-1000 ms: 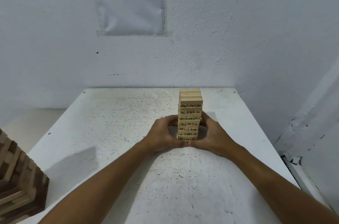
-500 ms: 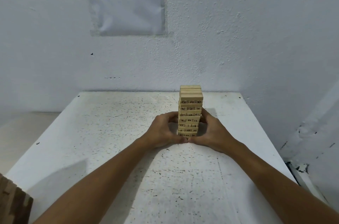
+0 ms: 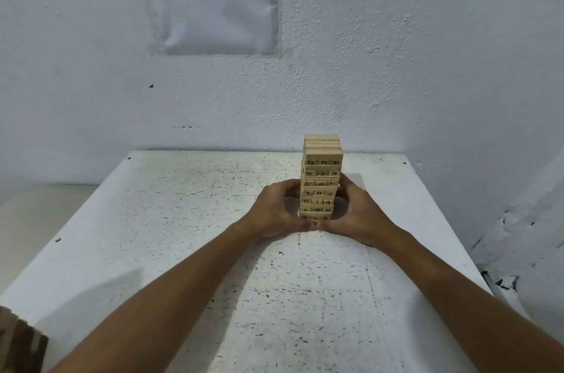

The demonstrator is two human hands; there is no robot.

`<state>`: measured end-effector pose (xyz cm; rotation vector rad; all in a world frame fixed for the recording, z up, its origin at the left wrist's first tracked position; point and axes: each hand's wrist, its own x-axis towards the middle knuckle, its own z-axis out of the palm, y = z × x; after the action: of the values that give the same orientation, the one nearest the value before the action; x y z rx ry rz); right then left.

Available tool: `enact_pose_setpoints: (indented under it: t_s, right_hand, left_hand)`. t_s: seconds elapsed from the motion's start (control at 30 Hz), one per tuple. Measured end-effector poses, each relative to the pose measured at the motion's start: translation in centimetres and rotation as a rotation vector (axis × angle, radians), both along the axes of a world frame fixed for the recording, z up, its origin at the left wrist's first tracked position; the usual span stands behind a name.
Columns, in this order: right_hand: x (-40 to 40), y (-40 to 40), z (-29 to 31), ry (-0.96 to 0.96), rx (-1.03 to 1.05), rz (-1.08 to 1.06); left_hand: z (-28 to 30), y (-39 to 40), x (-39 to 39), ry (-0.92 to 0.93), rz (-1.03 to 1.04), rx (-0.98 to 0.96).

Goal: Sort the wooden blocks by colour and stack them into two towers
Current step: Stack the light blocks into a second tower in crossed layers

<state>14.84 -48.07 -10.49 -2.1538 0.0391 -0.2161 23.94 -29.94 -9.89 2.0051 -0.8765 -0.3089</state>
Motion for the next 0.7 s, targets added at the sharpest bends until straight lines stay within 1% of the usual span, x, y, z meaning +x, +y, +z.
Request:
enact_pose_setpoints:
  t_s: [0.33,0.53,0.7]
  right_hand:
    - [-0.4,0.5,0.3,0.027,-0.015,-0.032]
    - [-2.0,1.0,0.4,0.074,-0.080,-0.122]
    - [-5.3,2.0,0.6,0.108,-0.077,-0.196]
  left_hand:
    - [0.1,0.3,-0.4,-0.004,0.003,0.038]
    - [0.0,1.4,-1.7,0.012,0.118,0.072]
    - [-0.1,3.5,-4.3,-0.026,0.193,0.052]
